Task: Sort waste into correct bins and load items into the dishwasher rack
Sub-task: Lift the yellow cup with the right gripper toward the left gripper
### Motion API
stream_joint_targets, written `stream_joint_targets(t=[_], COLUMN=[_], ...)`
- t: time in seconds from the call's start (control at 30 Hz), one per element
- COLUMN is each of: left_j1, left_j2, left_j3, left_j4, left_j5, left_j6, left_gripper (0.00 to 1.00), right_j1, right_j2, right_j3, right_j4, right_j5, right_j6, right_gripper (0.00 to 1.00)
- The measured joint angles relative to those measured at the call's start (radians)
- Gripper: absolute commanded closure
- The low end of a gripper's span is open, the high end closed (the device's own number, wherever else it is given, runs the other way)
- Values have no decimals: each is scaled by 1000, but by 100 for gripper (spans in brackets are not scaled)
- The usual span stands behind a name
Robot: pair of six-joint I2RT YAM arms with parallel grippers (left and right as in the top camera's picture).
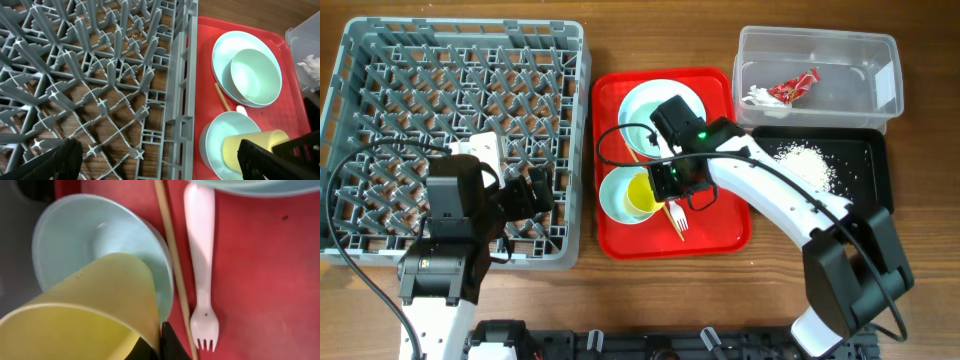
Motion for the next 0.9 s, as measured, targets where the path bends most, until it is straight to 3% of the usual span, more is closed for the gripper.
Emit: stream_joint_targets(t=[0.13,0.27,0.33,0.47,0.63,0.9], left_j1=[0,0,0,0,-1,-47], left_j2=[4,91,167,296,346,347], left_j3=[0,0,2,6,8,8], left_j4=[14,143,242,584,905,1080], left_j5=[80,327,491,843,1125,1300], left_j6=[0,-3,-4,-56,-187,-286], left_gripper=[0,0,0,0,0,5], right_j1=[-65,-215,-274,-304,-304,-304], right_j2=[-144,-182,-182,-182,-182,-182], right_j3=[78,92,92,92,92,92], right_j4=[36,121,140,151,160,197], right_j5=[-53,-334,-496,-727,-916,-1098], right_j6=[3,3,2,2,2,3], right_gripper=[96,96,96,96,96,96])
